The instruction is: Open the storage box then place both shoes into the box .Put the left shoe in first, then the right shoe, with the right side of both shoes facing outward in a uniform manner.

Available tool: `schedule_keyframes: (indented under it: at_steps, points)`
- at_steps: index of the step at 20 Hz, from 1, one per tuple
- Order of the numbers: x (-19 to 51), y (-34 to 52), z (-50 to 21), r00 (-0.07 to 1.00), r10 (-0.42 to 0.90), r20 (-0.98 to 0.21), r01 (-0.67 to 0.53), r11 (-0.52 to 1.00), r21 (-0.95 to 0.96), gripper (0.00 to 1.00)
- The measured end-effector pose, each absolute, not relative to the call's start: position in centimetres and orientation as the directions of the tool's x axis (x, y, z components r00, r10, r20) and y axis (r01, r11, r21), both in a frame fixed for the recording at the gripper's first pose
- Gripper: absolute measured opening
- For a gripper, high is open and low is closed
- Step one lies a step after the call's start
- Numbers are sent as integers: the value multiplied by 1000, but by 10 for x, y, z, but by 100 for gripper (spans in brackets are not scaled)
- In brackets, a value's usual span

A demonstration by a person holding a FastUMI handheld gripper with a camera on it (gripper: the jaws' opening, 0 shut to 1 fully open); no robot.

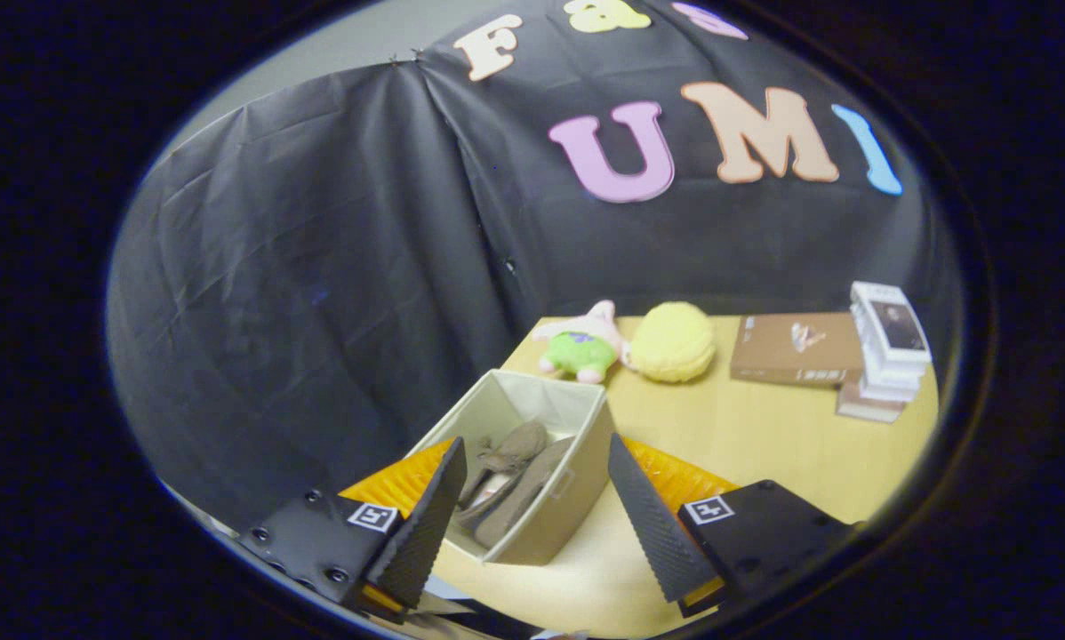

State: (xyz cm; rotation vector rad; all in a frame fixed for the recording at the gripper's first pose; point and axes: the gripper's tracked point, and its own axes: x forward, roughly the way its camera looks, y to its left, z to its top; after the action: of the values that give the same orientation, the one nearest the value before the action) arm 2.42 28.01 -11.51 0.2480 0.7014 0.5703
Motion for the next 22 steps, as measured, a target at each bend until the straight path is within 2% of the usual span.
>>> schedule_keyframes:
  at_steps: [4,11,16,22]
  points:
    - [31,213,-99,747,447,-492,-369,894,254,100]
    - [33,109,-54,897,263,-355,-227,964,141,100]
    - [13,37,-39,943,123,-308,-113,992,51,100]
    - [-22,-14,-27,965,-4,-263,16,999,44,100]
